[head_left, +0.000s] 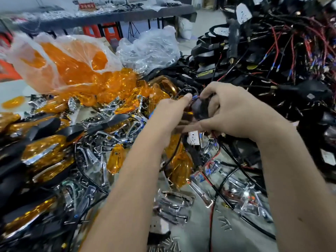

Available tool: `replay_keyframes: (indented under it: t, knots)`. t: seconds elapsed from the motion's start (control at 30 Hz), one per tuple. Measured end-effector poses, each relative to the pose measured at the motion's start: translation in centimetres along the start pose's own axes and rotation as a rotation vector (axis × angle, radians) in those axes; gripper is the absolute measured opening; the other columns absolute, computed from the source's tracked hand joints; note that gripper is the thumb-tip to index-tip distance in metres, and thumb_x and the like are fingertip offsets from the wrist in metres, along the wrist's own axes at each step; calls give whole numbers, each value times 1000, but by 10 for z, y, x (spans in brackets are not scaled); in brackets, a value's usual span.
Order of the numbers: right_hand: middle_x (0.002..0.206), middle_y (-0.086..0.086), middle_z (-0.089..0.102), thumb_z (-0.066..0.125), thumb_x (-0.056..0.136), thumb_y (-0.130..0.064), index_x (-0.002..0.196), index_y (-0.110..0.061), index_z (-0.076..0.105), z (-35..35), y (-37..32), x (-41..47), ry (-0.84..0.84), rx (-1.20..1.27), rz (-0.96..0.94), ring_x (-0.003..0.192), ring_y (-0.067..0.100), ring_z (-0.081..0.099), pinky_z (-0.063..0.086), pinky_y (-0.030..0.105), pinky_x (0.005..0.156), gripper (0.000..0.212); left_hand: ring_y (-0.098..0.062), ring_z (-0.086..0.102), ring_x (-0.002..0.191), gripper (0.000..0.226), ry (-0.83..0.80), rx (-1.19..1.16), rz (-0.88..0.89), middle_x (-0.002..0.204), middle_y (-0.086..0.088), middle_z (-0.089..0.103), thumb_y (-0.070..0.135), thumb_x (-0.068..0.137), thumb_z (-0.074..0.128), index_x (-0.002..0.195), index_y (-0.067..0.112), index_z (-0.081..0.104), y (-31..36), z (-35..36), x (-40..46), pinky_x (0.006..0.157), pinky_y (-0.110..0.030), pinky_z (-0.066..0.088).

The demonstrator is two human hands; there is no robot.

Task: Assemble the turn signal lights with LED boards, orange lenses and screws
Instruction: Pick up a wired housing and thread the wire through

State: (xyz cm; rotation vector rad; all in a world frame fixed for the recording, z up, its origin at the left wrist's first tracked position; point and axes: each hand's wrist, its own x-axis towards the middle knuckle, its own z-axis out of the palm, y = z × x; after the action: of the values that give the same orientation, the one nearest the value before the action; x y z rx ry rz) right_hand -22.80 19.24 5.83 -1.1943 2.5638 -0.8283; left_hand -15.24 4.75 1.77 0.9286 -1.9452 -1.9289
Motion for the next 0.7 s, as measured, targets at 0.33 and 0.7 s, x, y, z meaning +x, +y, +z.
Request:
replay_keyframes:
  t: [0.33, 0.7]
  knots:
    - [93, -6, 62, 94, 69, -40, 117, -20, 63, 73, -84, 37, -165, 37, -336, 75, 8, 56, 43, 23, 64, 61, -19, 70, 74, 22, 162, -371, 7, 97, -8, 77, 29, 102, 60, 105, 13, 74, -24, -106, -35, 52, -24, 53]
    - [85, 4, 74, 67, 100, -38, 101, -27, 72, 129, -113, 78, -178, 436, -311, 68, 23, 75, 53, 36, 60, 12, -21, 66, 60, 30, 266, -442, 111, 87, -13, 75, 5, 107, 35, 107, 5, 65, -70, -157, -55, 52, -25, 49]
